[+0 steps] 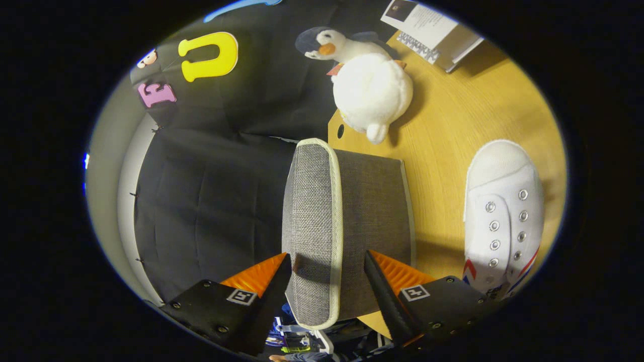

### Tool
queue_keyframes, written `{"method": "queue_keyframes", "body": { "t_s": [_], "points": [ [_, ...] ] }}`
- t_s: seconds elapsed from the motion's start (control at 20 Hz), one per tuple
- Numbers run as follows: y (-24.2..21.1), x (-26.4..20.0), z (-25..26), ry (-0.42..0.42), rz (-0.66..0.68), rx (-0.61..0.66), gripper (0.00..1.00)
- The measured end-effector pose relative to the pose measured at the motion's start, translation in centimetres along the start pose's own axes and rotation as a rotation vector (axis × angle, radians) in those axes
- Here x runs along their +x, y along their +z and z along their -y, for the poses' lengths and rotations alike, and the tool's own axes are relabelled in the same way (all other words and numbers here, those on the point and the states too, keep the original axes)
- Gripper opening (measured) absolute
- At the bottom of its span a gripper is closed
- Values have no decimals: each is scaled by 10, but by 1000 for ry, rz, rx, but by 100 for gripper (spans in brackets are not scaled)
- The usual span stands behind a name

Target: Open the storage box then place both shoes into the box .Put the left shoe in first, then the right shoe, with the right side of both shoes facing outward in a uniform manner.

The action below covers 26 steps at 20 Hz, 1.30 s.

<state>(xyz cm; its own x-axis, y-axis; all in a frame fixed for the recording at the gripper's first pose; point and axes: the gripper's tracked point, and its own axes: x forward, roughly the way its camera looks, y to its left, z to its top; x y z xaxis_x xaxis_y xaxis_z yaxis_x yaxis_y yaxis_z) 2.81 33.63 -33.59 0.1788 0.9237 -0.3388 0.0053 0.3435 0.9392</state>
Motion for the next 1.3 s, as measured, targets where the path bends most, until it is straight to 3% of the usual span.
{"method": "queue_keyframes", "body": {
  "t_s": [0.05,0.15,0.2,0.3,0.75,1.3],
  "points": [
    [3,-1,-7,28,6,-2,81],
    [10,-4,-10,6,33,-8,58],
    [11,-8,-12,7,42,14,32],
    [13,-14,-24,34,29,30,15],
    [9,-18,-111,91,-19,-122,15],
    [-6,40,-216,130,-94,-325,15]
  ]
}}
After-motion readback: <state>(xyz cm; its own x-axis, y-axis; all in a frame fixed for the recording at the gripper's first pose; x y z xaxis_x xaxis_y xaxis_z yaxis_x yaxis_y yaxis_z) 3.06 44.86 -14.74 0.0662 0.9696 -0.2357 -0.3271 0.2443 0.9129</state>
